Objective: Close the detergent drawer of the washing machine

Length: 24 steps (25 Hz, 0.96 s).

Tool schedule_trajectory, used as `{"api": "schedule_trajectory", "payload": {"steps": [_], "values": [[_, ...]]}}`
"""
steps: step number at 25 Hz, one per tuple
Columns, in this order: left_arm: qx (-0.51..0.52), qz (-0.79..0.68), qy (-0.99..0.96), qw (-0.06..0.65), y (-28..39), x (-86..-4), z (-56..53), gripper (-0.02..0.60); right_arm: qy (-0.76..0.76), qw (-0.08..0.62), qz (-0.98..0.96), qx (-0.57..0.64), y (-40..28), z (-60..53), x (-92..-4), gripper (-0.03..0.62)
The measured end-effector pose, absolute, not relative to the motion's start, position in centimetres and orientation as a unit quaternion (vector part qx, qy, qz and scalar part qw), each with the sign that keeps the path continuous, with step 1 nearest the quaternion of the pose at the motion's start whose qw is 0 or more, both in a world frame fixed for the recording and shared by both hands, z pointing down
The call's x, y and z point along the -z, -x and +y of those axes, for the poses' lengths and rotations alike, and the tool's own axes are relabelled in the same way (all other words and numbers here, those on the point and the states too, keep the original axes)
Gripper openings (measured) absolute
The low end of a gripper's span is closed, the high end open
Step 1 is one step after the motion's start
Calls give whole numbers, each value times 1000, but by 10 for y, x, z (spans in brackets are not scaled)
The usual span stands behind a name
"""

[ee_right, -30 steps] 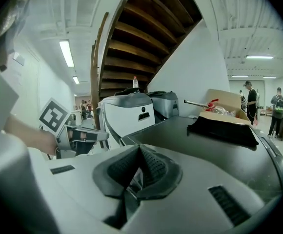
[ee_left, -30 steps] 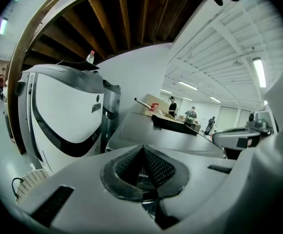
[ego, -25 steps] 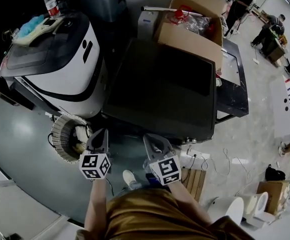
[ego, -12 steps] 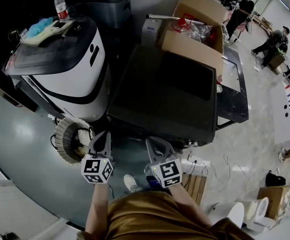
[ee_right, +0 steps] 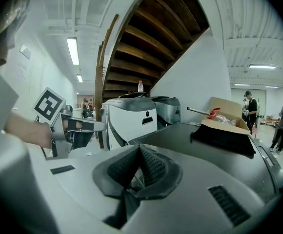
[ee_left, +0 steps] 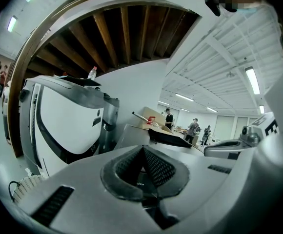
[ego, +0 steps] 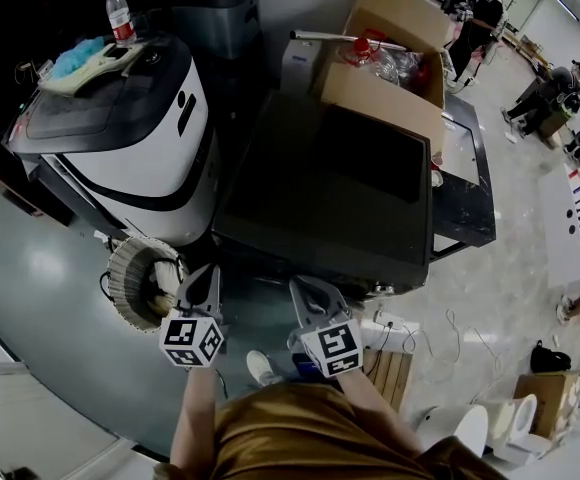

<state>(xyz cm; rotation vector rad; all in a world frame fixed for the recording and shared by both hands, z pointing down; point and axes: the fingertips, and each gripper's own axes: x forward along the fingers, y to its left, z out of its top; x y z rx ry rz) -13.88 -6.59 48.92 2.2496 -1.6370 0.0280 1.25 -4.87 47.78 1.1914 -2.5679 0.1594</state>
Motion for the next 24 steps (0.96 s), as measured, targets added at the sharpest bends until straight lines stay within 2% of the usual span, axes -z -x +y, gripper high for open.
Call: {"api": "schedule_trajectory", "payload": {"steps": [24], "values": [[-31,-576,-799,170,129,-496,-62,25,-417,149,-894,-63,-24,-43,-480,12]]}}
